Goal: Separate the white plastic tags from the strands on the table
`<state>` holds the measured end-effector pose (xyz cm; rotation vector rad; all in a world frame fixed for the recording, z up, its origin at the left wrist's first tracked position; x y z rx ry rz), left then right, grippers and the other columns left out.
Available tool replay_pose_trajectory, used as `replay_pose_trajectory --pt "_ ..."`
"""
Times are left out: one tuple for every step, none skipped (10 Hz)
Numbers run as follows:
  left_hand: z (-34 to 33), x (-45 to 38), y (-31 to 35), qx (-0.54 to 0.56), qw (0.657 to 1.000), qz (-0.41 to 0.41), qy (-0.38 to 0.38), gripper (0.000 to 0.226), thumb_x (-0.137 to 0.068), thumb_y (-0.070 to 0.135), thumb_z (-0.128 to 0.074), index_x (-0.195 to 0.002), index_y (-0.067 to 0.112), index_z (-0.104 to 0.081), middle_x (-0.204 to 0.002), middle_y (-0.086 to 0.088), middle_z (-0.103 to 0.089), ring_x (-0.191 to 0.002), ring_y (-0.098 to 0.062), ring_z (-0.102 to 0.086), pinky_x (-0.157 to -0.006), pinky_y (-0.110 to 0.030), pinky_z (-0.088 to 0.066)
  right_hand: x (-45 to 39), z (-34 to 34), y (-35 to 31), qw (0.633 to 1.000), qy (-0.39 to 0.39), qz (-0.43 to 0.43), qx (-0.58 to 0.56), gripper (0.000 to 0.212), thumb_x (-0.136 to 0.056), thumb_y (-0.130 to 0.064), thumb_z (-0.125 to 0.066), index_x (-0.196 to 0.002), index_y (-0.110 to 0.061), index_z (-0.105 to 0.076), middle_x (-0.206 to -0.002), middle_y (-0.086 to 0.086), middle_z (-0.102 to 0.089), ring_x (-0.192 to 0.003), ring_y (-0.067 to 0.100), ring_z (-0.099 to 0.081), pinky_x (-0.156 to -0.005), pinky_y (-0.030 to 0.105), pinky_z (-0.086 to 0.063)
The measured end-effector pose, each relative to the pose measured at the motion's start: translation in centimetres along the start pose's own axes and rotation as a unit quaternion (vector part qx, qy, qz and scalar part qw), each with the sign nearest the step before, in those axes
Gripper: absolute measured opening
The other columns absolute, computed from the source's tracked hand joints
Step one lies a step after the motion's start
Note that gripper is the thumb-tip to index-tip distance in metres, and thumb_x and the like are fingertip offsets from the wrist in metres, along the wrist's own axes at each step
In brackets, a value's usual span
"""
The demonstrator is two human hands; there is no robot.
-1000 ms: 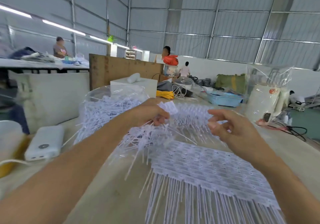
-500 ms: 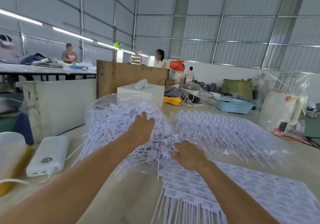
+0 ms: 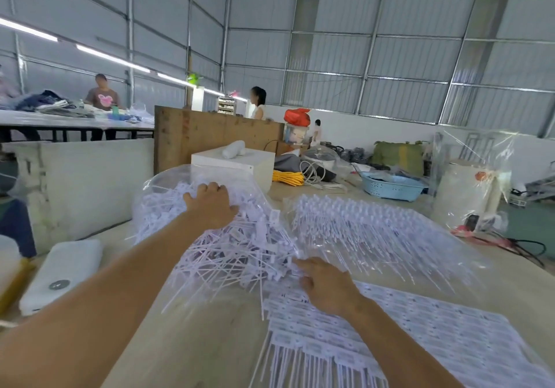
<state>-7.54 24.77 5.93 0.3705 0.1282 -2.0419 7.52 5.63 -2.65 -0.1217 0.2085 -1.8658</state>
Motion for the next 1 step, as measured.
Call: replay_pose_trajectory --pt "2.04 1.39 -0.76 -0.006 0.998 -0.065 0.015 0.050 -0.100 0.044 -0.030 -0.141 0.017 -0.038 -0.141 -0.007 -0.045 -0.131 -0.028 -0.040 -0.105 -0.049 -0.034 1.42 0.60 0.99 0.999 -0.012 0.017 -0.039 0.052 -0.098 -0.038 -0.043 -0.147 -0.031 -0.026 -0.156 -0.006 -0.016 -0.141 0.015 -0.024 -0.115 0.041 -0.022"
Point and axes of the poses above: each hand's wrist, its own x-axis away from the middle knuckle, its own z-axis out of the back of the hand, y = z × x, the point moved 8 cm from there along -x, towards the middle knuckle
